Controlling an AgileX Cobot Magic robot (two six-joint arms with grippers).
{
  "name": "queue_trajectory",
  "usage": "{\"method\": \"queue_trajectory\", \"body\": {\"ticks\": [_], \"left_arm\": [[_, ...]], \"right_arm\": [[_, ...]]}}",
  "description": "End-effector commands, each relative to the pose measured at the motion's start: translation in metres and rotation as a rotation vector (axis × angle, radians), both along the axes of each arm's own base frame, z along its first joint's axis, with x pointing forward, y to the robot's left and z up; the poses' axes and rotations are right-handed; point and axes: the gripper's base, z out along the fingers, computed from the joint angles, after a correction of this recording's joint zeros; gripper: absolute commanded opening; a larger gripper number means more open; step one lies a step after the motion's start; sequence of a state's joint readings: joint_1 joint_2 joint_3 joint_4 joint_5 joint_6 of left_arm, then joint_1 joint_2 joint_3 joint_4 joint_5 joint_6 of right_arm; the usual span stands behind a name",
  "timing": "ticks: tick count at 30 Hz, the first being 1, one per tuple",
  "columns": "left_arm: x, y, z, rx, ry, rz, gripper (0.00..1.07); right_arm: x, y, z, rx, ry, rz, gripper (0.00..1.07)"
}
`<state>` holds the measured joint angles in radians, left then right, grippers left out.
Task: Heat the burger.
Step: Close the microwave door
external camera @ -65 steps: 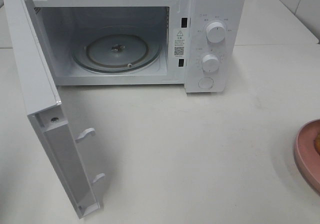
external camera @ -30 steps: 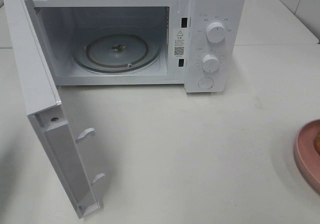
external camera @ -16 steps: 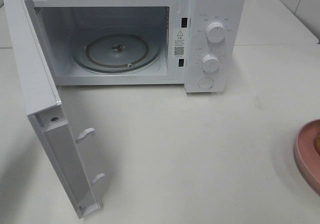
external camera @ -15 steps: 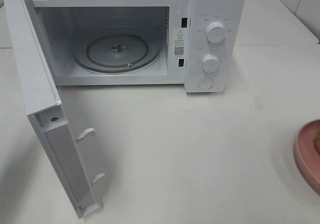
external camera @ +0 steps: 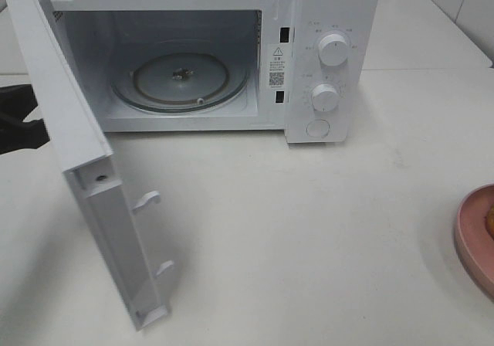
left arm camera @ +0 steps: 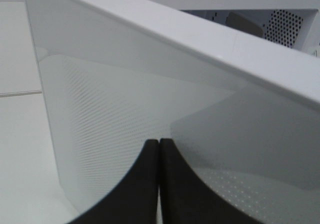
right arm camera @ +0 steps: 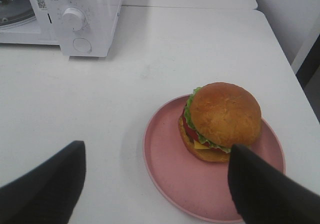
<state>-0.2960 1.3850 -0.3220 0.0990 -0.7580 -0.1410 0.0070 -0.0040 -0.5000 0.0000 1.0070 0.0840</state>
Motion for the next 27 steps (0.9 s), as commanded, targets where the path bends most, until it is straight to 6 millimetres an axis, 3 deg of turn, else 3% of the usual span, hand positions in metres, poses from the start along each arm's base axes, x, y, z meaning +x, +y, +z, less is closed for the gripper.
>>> {"method": "queue_trajectory", "body": {"ticks": [1, 3, 5, 8, 13, 27], "left_arm": [[0.01, -0.018, 0.008, -0.01, -0.039, -0.067, 0.0], [0.013, -0.022, 0.009, -0.009, -0.044, -0.076, 0.0], [0.021, -0.038, 0.004, 0.009, -0.033, -0.108, 0.0], [0.023, -0.042, 0.003, 0.005, -0.028, -0.113, 0.0], [0.037, -0.071, 0.0, -0.007, -0.024, -0.138, 0.0], [0.057, -0.109, -0.003, -0.035, -0.026, -0.139, 0.0]], "right_arm": [[-0.003, 0.0, 0.0, -0.014, -0.037, 0.002, 0.76], [-0.003, 0.0, 0.0, -0.014, -0.037, 0.002, 0.76], [-0.003, 0.0, 0.0, -0.014, -0.037, 0.002, 0.76], [-0.003, 0.0, 0.0, -0.014, -0.037, 0.002, 0.76], [-0.003, 0.0, 0.0, -0.014, -0.037, 0.002, 0.76], [-0.003, 0.0, 0.0, -0.014, -0.037, 0.002, 0.76]]}}
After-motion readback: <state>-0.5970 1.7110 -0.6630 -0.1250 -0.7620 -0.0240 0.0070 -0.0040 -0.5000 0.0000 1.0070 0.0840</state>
